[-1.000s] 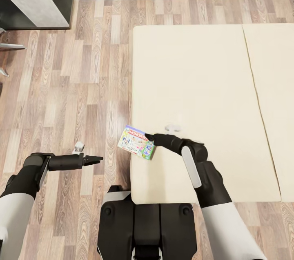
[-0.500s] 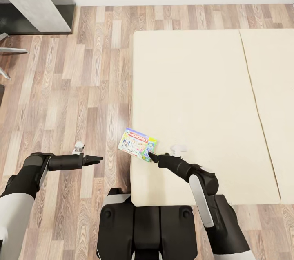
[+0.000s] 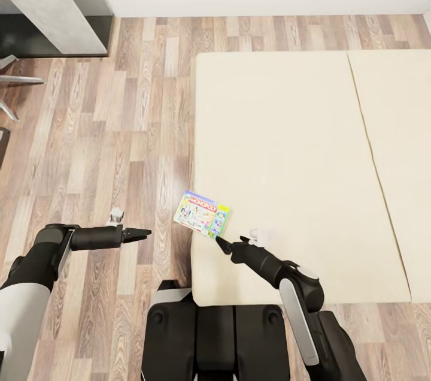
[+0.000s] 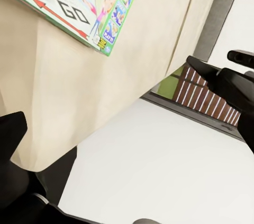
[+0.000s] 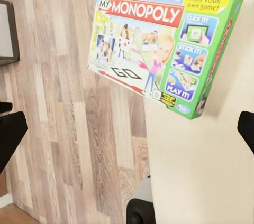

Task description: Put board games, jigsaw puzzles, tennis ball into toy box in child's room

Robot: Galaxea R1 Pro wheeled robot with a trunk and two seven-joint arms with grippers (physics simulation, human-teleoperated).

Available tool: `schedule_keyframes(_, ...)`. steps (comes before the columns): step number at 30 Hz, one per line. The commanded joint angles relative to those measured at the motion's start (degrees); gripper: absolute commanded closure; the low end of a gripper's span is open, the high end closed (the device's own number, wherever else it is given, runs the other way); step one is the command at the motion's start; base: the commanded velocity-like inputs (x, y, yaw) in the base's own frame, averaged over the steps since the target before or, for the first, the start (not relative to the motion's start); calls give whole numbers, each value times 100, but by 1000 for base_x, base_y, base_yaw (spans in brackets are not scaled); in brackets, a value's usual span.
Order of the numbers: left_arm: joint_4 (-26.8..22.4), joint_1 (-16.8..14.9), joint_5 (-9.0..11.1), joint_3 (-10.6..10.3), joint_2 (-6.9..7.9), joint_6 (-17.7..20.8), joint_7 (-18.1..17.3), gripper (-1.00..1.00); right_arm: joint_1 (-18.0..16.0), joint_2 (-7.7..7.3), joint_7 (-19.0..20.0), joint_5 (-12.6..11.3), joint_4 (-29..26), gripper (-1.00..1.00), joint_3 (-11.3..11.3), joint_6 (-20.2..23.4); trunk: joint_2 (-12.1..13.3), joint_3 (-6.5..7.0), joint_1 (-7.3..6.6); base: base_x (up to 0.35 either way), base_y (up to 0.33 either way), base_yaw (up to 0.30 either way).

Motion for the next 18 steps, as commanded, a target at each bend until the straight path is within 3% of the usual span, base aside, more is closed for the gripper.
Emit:
schedule_keyframes(1, -5, -2, -59, 13, -4, 60, -50, -100, 1, 2, 13, -9, -9, -100, -15, 23, -8, 4, 4, 0, 0, 0)
schedule_keyframes(18, -116, -10, -36, -13, -6, 64, -50, -100, 5, 1, -12, 5, -4, -100, -25, -11, -8, 163, 4, 0, 0, 0)
